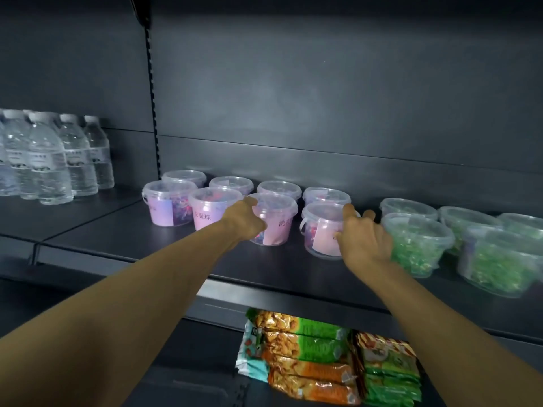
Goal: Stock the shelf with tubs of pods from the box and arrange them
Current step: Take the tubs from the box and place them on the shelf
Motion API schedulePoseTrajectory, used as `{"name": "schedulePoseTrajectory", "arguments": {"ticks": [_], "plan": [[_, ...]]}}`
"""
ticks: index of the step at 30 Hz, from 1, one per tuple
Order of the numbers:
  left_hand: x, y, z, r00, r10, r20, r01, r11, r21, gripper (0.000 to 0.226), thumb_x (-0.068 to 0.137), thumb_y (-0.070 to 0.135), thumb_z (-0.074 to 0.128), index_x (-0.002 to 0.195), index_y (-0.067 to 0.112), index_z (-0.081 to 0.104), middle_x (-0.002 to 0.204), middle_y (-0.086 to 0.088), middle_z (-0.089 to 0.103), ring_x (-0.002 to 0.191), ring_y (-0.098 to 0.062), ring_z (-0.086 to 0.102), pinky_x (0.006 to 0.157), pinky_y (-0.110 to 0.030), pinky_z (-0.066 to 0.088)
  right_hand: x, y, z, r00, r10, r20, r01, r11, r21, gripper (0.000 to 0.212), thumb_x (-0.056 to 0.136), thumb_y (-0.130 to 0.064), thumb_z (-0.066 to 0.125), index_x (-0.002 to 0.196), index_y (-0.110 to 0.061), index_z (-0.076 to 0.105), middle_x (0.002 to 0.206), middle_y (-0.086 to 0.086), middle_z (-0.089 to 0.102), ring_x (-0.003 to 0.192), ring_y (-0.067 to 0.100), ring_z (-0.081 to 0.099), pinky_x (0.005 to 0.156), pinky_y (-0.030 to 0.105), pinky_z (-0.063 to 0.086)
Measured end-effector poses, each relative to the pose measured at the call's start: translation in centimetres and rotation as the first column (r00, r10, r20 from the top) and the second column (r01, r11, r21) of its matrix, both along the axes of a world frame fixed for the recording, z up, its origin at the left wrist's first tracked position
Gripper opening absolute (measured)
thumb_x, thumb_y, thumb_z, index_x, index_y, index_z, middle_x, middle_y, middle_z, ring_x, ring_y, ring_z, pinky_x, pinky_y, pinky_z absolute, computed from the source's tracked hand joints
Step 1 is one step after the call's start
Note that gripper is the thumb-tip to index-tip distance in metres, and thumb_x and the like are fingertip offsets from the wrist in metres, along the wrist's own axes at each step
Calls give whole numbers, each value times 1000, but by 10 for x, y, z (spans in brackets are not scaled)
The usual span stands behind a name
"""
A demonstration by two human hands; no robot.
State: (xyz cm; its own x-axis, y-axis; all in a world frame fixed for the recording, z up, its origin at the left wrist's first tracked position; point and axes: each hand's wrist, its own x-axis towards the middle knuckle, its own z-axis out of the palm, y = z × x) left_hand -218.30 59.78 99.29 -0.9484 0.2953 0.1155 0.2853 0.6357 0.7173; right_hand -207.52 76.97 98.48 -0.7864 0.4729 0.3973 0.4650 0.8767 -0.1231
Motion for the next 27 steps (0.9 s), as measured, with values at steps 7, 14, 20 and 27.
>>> {"name": "schedulePoseTrajectory", "arguments": {"ticks": [7,14,20,27], "plan": [[25,-32,-10,966,-105,-235,-5,905,-425,76,88,18,60,149,20,14,137,-16,34,116,-36,51,94,-43,48,13,-26,-4,994,94,62,-103,983,153,63,85,-34,62,135,-12,31,135,17,35,122,34,39,100,42,35],[78,-94,-22,917,-189,-352,-43,829,-558,64,87,25,60,142,16,29,131,-14,39,118,-36,48,93,-45,45,48,-115,-11,909,412,56,-416,896,155,65,85,-35,63,137,-14,30,136,12,35,121,32,41,100,39,34],[130,-174,-77,941,-194,-278,0,819,-573,57,88,25,57,139,14,33,136,-12,39,124,-33,42,100,-43,38,80,-196,-70,845,517,135,-528,846,71,63,86,-34,62,137,-14,33,137,10,36,124,31,41,101,39,34],[173,-265,-209,996,-88,18,79,771,-632,62,90,30,56,144,19,28,141,-10,37,131,-31,38,104,-43,35,116,-267,-199,714,583,387,-570,805,-162,59,90,-32,57,139,-14,31,138,10,33,124,31,42,100,39,37]]}}
